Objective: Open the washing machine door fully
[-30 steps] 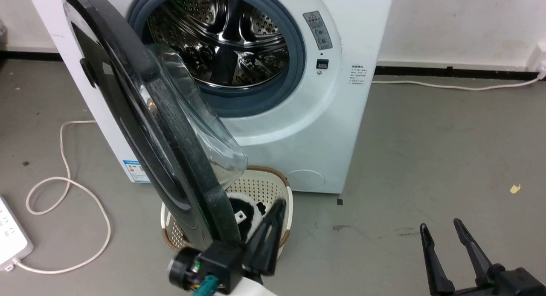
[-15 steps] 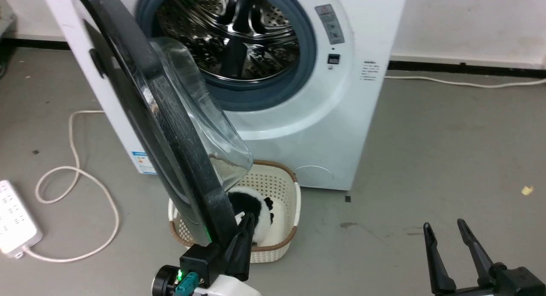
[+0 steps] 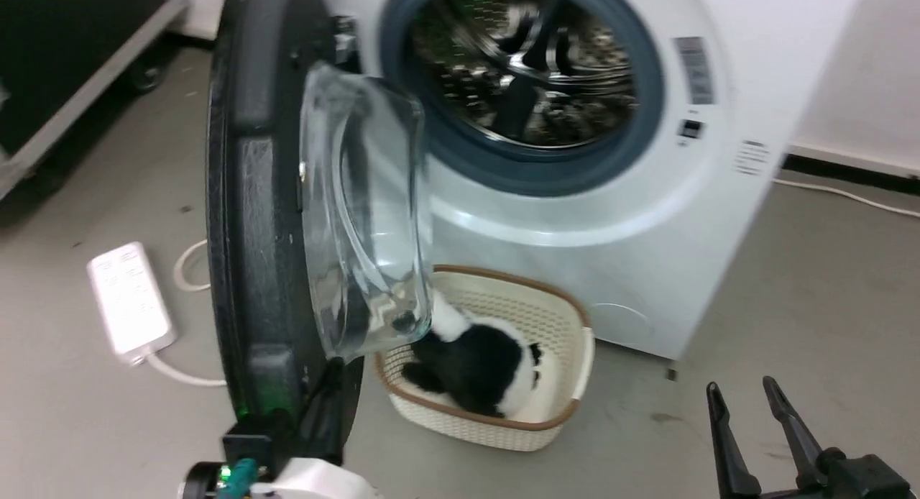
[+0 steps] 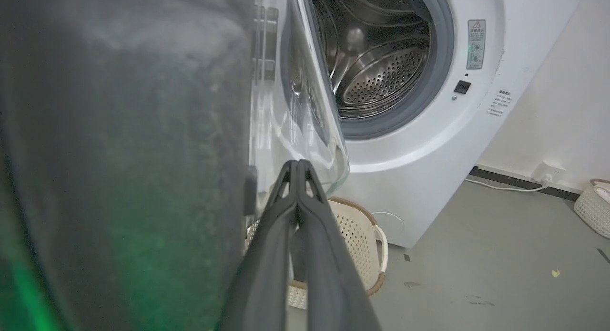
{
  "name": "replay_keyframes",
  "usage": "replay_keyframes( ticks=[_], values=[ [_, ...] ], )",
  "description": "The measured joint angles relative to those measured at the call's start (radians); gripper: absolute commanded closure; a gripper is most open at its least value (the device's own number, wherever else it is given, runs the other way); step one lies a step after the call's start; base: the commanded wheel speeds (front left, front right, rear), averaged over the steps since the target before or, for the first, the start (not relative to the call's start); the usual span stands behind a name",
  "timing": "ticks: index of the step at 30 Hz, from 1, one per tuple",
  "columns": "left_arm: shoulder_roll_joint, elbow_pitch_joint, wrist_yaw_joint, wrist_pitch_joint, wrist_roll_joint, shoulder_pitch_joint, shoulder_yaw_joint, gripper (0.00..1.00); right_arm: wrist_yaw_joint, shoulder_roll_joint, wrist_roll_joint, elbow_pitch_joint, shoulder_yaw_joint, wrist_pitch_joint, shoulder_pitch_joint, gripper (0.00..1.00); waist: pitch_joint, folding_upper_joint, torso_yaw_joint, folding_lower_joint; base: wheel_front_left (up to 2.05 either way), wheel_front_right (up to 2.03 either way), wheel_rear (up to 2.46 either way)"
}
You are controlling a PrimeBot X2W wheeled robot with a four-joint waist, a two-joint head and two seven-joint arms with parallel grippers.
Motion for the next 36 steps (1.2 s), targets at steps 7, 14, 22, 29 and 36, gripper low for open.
replay_keyframes(
  ticks=[7, 14, 22, 29, 36],
  values=[
    [0.041, -0.029, 0.028, 0.014, -0.038, 0.003, 0.078, 1.0, 0.0, 0.0, -0.005, 0.0, 0.009, 0.0, -0.004, 0.0, 0.031, 0.0, 0.083, -0.0001, 0.0, 0.0, 0.0],
    [0.117, -0.007, 0.032, 0.031, -0.108, -0.045, 0.206, 1.0, 0.0, -0.003, -0.047, -0.009, 0.014, 0.001, -0.032, 0.0, 0.131, 0.0, 0.115, 0.0001, 0.0, 0.0, 0.0],
    [0.229, 0.095, 0.018, 0.044, -0.183, -0.151, 0.343, 1.0, 0.0, -0.029, -0.051, -0.027, 0.008, 0.017, -0.054, 0.0, 0.218, -0.0001, 0.112, 0.0002, 0.0, 0.0, 0.0],
    [0.335, 0.256, -0.01, 0.05, -0.265, -0.272, 0.464, 1.0, 0.0, -0.052, -0.054, -0.047, -0.001, 0.027, -0.079, 0.0, 0.286, 0.0, 0.079, 0.0002, 0.0, 0.0, 0.0],
    [0.37, 0.389, -0.056, 0.006, -0.296, -0.346, 0.488, 1.0, 0.0, -0.06, -0.047, -0.052, -0.01, 0.028, -0.089, 0.0, 0.305, 0.0, 0.06, 0.0002, 0.0, 0.0, 0.0]
  ],
)
